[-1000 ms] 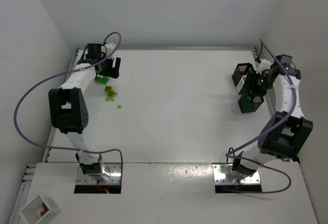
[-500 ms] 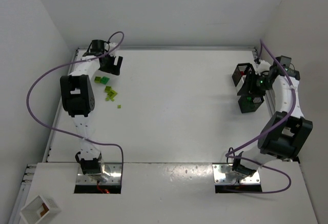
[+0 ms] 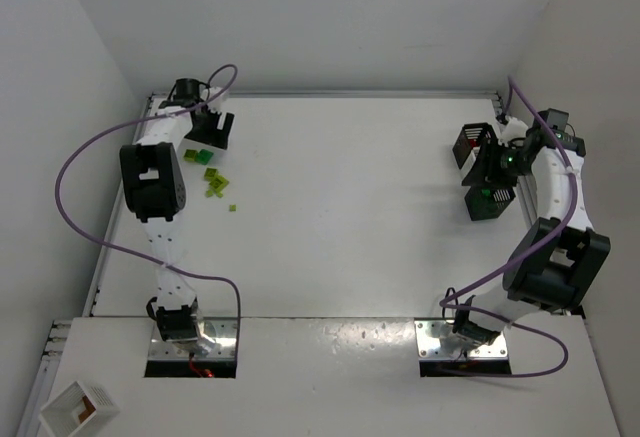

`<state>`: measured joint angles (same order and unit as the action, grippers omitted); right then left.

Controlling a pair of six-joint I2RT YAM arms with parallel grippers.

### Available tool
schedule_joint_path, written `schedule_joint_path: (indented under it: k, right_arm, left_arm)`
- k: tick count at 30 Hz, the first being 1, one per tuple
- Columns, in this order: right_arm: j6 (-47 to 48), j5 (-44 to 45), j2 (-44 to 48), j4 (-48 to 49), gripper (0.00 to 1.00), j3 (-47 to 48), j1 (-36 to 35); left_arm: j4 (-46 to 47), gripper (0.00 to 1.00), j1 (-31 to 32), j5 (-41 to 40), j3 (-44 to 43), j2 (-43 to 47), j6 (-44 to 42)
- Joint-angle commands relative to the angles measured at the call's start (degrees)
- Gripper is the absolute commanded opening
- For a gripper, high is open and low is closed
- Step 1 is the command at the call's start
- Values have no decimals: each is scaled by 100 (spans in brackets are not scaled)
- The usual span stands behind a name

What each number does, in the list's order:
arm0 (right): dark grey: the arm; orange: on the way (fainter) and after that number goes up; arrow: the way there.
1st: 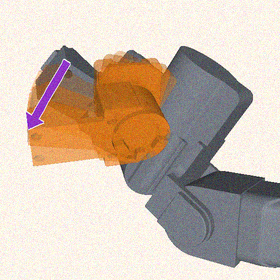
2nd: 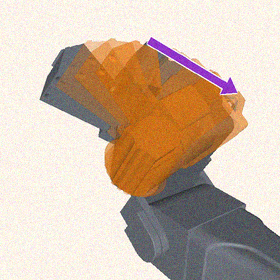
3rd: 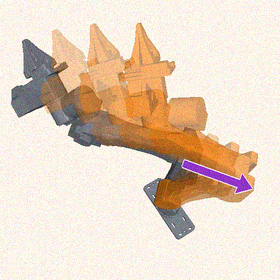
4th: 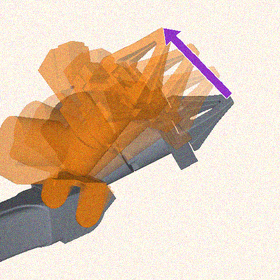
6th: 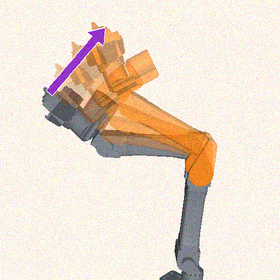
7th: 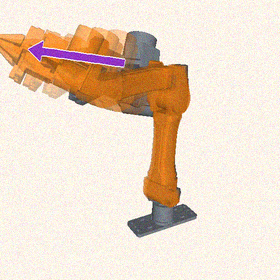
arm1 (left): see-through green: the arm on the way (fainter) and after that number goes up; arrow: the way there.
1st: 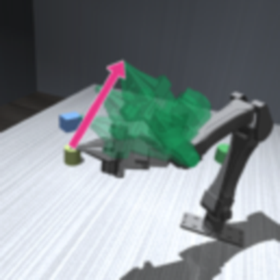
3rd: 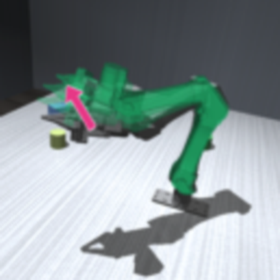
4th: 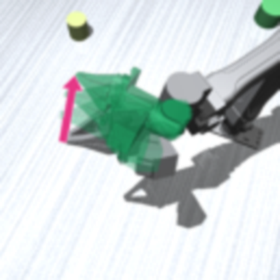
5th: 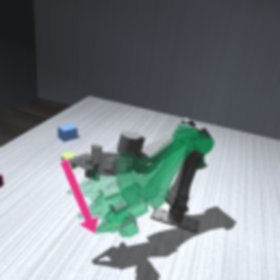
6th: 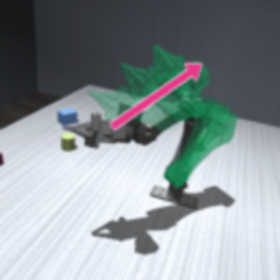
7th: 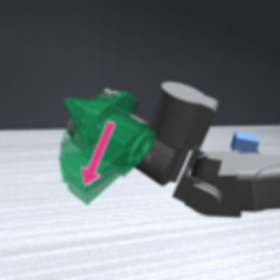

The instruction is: Sort the legos into containers by color

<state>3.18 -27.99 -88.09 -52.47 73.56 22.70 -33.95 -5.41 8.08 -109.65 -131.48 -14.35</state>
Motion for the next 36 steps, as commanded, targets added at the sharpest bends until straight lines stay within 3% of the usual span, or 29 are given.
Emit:
schedule_joint_path:
  k: [1, 18, 31, 36]
  right_arm:
    - [-28, -154, 161, 140, 45, 115, -20]
    - [-81, -154, 161, 88, 45, 167, -20]
    - [-133, -260, 161, 88, 45, 167, -20]
    - [-133, -260, 161, 88, 45, 167, -20]
  left_arm:
    - [-41, 89, -153, -34, 13, 0, -147]
    - [-147, 81, -320, 142, 856, 114, -595]
    - [100, 67, -320, 212, 1964, 676, -657]
    - [152, 65, -320, 150, 1912, 615, -595]
